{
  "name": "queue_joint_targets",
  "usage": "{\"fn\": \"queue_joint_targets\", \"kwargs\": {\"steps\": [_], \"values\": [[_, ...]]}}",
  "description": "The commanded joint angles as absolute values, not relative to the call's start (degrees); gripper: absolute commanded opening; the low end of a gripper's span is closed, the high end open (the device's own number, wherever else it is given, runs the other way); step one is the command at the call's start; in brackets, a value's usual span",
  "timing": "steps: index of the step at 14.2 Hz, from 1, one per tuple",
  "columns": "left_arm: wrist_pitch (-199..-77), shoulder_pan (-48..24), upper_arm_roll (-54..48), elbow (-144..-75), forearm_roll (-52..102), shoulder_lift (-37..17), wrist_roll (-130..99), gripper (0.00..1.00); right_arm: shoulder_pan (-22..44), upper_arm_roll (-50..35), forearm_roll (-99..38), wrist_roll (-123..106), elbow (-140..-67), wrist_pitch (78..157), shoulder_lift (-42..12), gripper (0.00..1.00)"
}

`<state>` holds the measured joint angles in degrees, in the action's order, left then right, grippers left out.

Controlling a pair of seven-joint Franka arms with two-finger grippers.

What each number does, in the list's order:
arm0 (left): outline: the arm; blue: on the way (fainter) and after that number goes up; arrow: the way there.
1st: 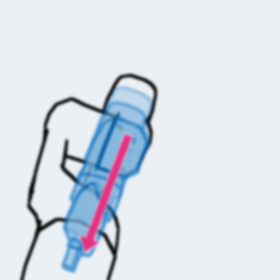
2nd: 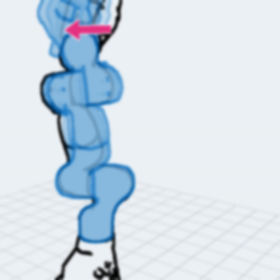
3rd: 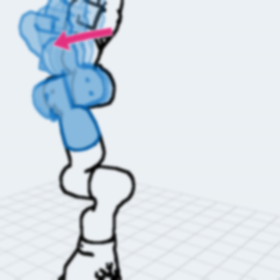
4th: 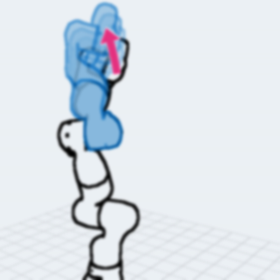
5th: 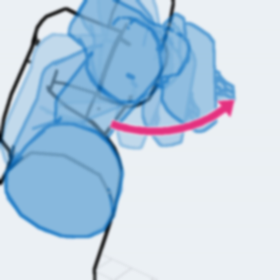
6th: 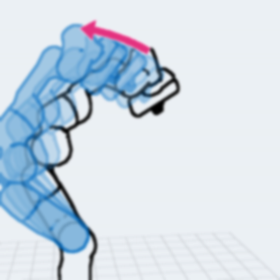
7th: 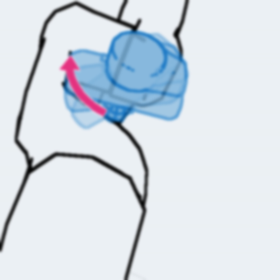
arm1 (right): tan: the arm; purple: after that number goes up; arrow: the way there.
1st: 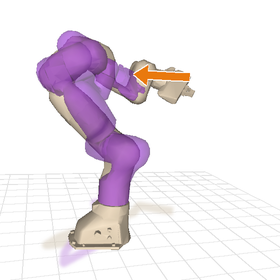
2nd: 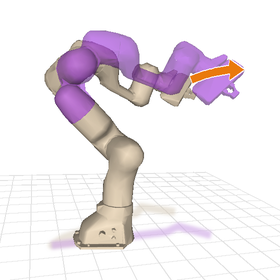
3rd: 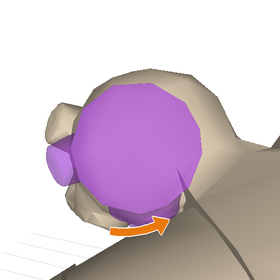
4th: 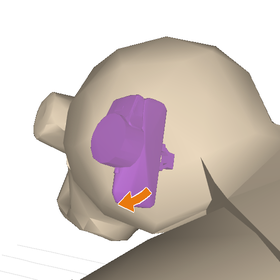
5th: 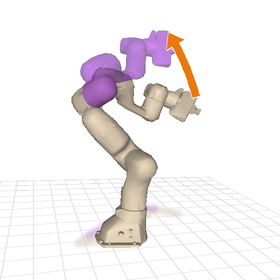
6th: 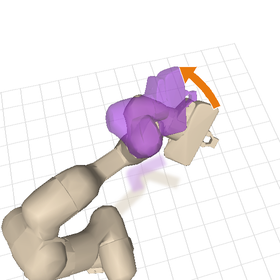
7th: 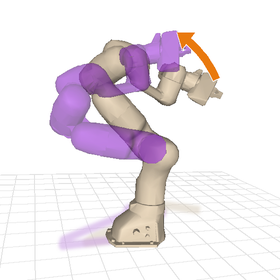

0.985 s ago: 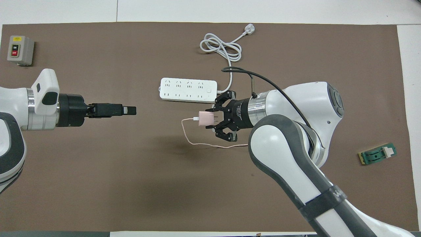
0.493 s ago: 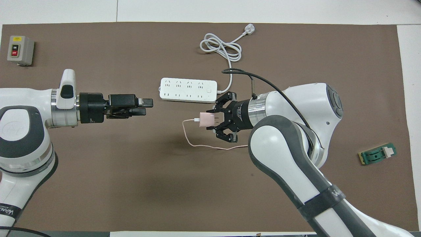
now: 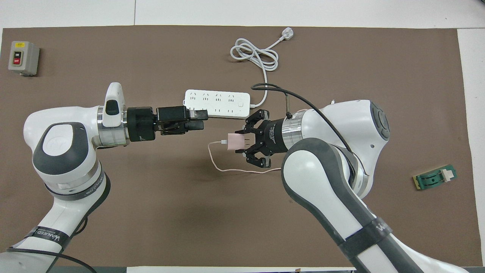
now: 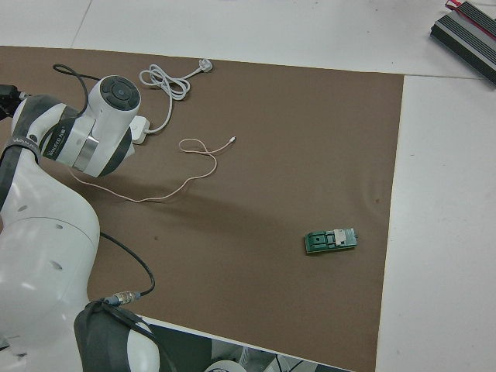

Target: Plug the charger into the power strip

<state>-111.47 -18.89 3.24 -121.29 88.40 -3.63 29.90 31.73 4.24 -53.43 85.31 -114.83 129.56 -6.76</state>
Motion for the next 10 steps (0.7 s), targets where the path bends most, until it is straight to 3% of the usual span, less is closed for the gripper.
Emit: {"fn": "queue_joint_targets", "kwargs": {"steps": [1,10], "values": [[-112.1,-20.2,4.0,-121.0,91.4,-6.2,33.5,0.98,32.2,4.2,-55.0,84.6,-116.9,131.8,-5.0,0.0],[-106.2,-19.1,4.0,-122.0,92.9,-9.6,40.5,0.98,33.5,4.2,-55.0,84.0,-117.6,133.9,-5.0,0.0]]}}
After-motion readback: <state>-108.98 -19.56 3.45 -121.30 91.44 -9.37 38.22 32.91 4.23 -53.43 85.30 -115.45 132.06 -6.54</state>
